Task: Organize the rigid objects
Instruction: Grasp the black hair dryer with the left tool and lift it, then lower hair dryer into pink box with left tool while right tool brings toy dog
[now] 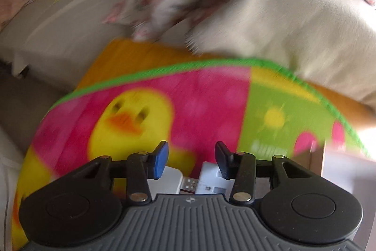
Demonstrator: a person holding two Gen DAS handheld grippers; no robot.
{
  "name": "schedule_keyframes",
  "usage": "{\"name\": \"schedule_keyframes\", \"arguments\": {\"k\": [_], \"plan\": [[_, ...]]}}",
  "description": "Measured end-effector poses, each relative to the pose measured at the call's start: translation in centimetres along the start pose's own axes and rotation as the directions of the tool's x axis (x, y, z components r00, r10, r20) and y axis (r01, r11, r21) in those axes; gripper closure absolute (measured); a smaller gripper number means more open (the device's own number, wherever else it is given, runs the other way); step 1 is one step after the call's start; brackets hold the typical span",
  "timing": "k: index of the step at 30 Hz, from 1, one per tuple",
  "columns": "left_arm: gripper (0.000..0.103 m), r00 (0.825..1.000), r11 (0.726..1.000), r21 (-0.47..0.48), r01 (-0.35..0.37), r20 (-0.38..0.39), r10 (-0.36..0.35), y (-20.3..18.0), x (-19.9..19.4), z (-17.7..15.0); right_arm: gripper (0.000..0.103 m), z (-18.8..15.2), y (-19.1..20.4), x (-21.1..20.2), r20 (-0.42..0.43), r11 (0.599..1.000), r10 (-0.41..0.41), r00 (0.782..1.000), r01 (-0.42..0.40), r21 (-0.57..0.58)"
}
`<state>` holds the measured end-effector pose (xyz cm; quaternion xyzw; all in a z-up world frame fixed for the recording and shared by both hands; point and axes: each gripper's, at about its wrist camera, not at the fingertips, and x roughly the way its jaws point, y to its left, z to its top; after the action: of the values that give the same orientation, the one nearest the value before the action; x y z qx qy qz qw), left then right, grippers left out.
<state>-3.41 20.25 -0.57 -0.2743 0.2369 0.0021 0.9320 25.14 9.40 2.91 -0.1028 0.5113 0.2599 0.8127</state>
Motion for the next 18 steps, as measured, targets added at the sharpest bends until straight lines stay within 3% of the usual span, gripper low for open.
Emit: {"name": "schedule_keyframes", "arguments": {"k": [5, 8, 9, 11, 12, 16, 18], "plan": [[0.048, 1.0, 1.0, -0.025, 0.007, -0.01, -0.007, 0.5, 0.3, 0.3, 0.059, -5.9, 1.6, -3.2, -0.028, 0.997, 0.063, 0.998, -0.064, -0.051], [0.048, 1.0, 1.0, -0.017, 0.012, -0.016, -0.013, 0.4, 0.4, 0.3, 0.056, -9.4, 2.3, -7.8, 0.092, 0.989, 0.057, 0.994, -0.044, -0.139], [0.048, 1.0, 1.0, -0.013, 0.017, -0.018, -0.018, 0.4, 0.4, 0.3, 0.051, -10.9, 2.4, -9.9, 0.154, 0.984, 0.063, 0.986, -0.035, -0.177], [0.048, 0.999, 1.0, -0.002, 0.028, -0.021, -0.028, 0.2, 0.4, 0.3, 0.02, -14.2, 2.2, -13.5, 0.247, 0.976, 0.069, 0.967, -0.015, -0.217], [0.048, 0.999, 0.999, 0.006, 0.031, -0.024, -0.031, 0.1, 0.5, 0.2, 0.019, -16.0, 1.9, -14.8, 0.268, 0.973, 0.081, 0.96, -0.019, -0.229], [0.048, 0.998, 0.997, 0.05, 0.058, -0.025, -0.057, -0.9, -0.1, 0.1, 0.019, -21.7, 0.4, -16.9, 0.212, 0.968, 0.132, 0.968, -0.08, -0.238], [0.048, 0.996, 0.996, 0.046, 0.083, -0.046, -0.081, -1.6, -0.6, -0.3, 0.019, -24.1, 0.1, -16.6, 0.182, 0.974, 0.099, 0.978, -0.058, -0.221]]}}
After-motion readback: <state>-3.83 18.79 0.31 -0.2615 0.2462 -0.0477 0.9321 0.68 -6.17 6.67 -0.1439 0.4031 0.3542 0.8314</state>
